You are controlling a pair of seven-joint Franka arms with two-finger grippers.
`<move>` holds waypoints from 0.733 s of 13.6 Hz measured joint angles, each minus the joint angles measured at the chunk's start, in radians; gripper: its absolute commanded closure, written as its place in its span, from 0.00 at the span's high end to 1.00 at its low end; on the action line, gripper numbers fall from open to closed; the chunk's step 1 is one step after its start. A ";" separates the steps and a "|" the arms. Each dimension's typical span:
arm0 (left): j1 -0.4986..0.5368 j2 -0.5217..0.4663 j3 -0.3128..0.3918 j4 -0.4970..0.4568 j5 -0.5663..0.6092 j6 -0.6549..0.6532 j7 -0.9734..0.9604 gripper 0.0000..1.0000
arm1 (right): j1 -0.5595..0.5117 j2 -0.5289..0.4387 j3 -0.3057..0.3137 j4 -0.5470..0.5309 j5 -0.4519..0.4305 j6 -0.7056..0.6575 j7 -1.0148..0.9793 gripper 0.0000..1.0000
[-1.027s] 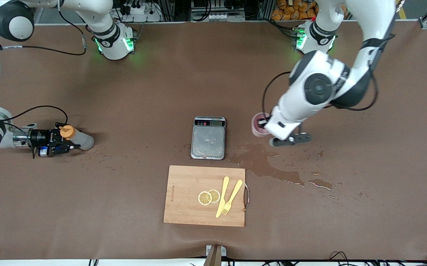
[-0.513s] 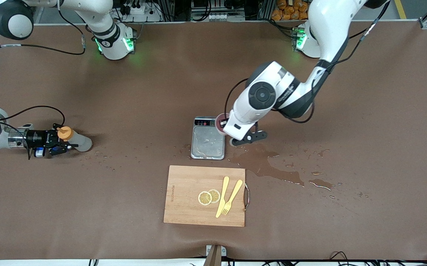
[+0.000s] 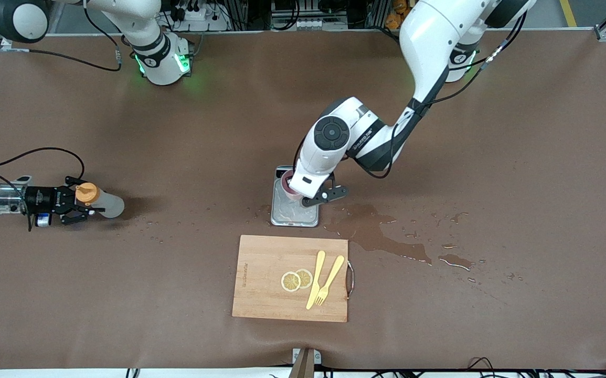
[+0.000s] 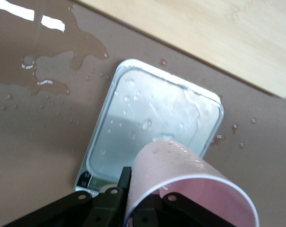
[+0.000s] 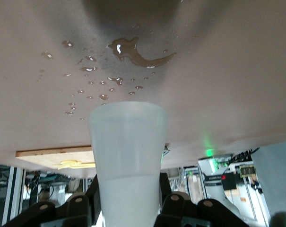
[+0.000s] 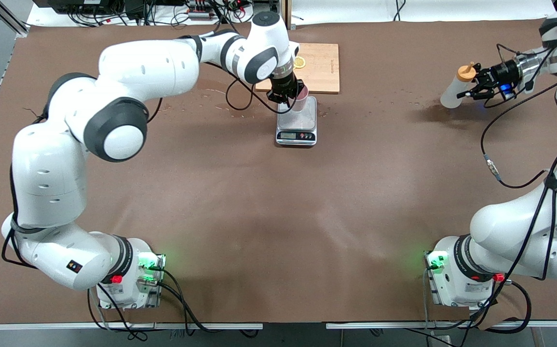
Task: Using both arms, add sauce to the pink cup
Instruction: 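Carry the pink cup with the left gripper onto the scale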
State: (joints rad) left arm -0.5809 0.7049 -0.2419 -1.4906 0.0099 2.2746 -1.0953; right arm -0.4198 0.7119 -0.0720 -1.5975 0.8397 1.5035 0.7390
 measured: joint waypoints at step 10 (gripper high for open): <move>-0.055 0.057 0.064 0.013 0.007 0.129 -0.010 1.00 | 0.124 -0.139 -0.004 0.087 -0.187 0.036 0.287 0.50</move>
State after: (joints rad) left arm -0.6364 0.7617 -0.1782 -1.4773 0.0171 2.4039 -1.1054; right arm -0.2962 0.5726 -0.0761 -1.5103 0.6528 1.5390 1.0258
